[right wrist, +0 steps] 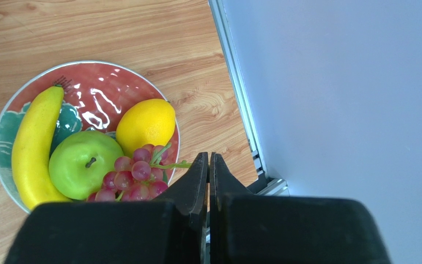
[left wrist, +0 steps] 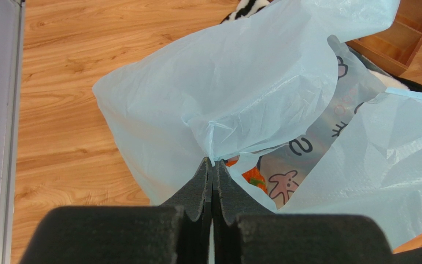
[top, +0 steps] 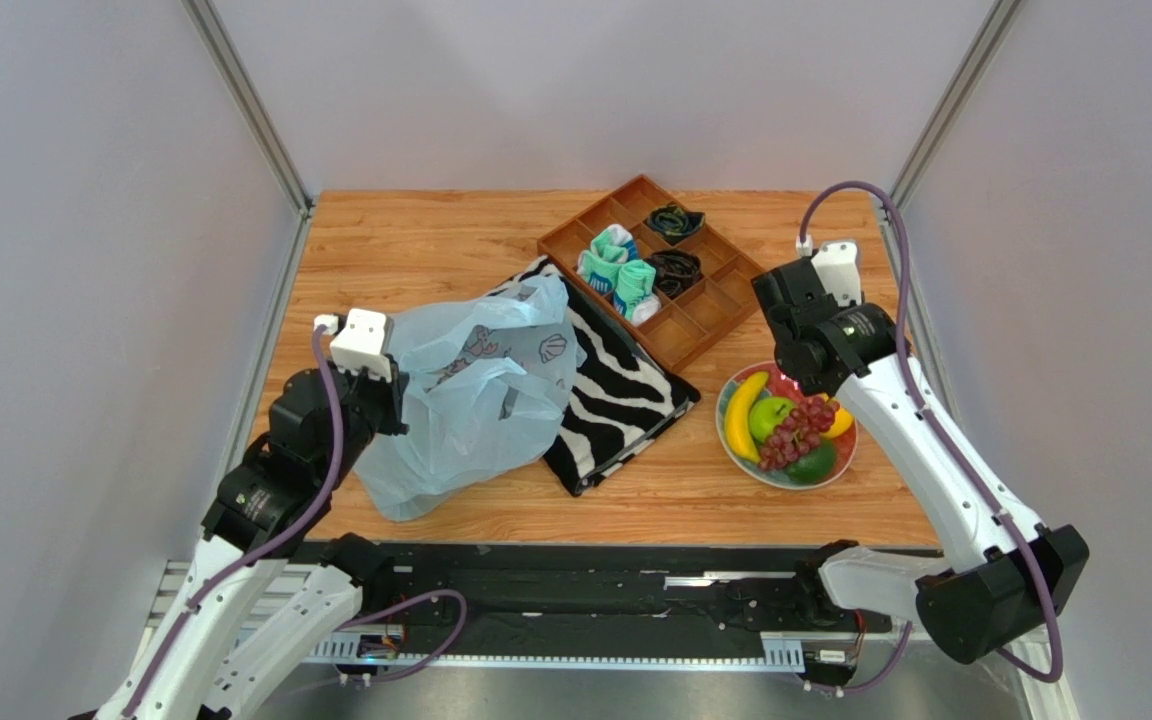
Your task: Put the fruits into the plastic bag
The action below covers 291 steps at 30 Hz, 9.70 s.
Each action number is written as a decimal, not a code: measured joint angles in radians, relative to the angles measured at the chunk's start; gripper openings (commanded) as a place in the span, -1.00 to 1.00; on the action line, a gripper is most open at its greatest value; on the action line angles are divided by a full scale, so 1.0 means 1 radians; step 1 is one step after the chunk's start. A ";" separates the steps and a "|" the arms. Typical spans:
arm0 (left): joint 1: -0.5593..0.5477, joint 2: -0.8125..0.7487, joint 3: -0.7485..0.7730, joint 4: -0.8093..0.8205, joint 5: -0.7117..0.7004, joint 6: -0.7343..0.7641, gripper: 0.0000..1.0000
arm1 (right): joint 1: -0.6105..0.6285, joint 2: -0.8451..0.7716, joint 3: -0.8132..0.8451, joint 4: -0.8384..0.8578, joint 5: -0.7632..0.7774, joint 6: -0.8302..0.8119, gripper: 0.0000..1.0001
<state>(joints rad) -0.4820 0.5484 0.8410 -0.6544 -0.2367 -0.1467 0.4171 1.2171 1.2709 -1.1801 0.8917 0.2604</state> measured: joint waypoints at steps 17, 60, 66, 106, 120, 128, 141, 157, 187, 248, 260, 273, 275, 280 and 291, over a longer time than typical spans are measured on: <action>0.000 -0.001 0.000 0.000 0.000 0.000 -1.00 | 0.000 -0.271 0.048 0.162 -0.353 -0.041 -1.00; 0.000 -0.012 0.000 -0.001 -0.006 0.005 -1.00 | 0.454 0.210 0.403 0.778 -1.028 0.001 -1.00; 0.000 -0.015 0.000 -0.001 -0.005 0.005 -1.00 | 0.468 0.313 0.496 0.783 -1.059 0.001 -1.00; 0.000 -0.017 0.000 -0.002 -0.008 0.008 -1.00 | 0.581 0.574 0.372 0.836 -1.165 0.139 -1.00; 0.000 -0.017 0.000 -0.002 -0.007 0.008 -1.00 | 0.566 0.662 0.372 0.762 -1.015 0.109 -1.00; 0.000 -0.016 0.000 -0.002 -0.008 0.008 -1.00 | 0.566 0.695 0.373 0.716 -0.989 0.086 -0.50; 0.000 -0.016 0.000 -0.002 -0.007 0.016 -1.00 | 0.566 0.693 0.374 0.711 -0.974 0.057 0.34; 0.000 -0.016 0.000 -0.008 -0.011 0.018 -1.00 | 0.538 0.397 0.231 0.732 -0.884 0.036 0.48; 0.000 -0.017 0.000 -0.008 -0.027 0.018 -1.00 | -0.280 -0.107 -0.366 0.523 -0.793 0.020 0.07; 0.000 -0.017 0.000 -0.008 -0.008 0.019 -1.00 | -0.340 -0.023 -0.423 0.475 -0.821 0.056 -0.55; 0.000 -0.017 0.000 -0.008 -0.008 0.019 -1.00 | -0.340 -0.022 -0.423 0.474 -0.833 0.056 -0.96; 0.000 -0.017 0.000 -0.008 -0.008 0.019 -1.00 | -0.340 -0.085 -0.419 0.458 -0.850 0.057 -1.00; 0.000 -0.017 0.000 -0.008 -0.008 0.019 -1.00 | -0.340 -0.113 -0.414 0.456 -0.856 0.057 -1.00; 0.000 -0.017 0.000 -0.008 -0.008 0.019 -1.00 | -0.340 -0.177 -0.384 0.454 -0.885 0.058 -1.00; 0.000 -0.017 0.000 -0.008 -0.008 0.019 -1.00 | -0.163 -0.285 -0.369 0.620 -1.048 0.156 -1.00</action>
<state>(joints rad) -0.4820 0.5312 0.8406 -0.6621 -0.2443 -0.1280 0.2546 0.9318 0.9020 -0.5602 -0.1558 0.4168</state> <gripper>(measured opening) 0.007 0.015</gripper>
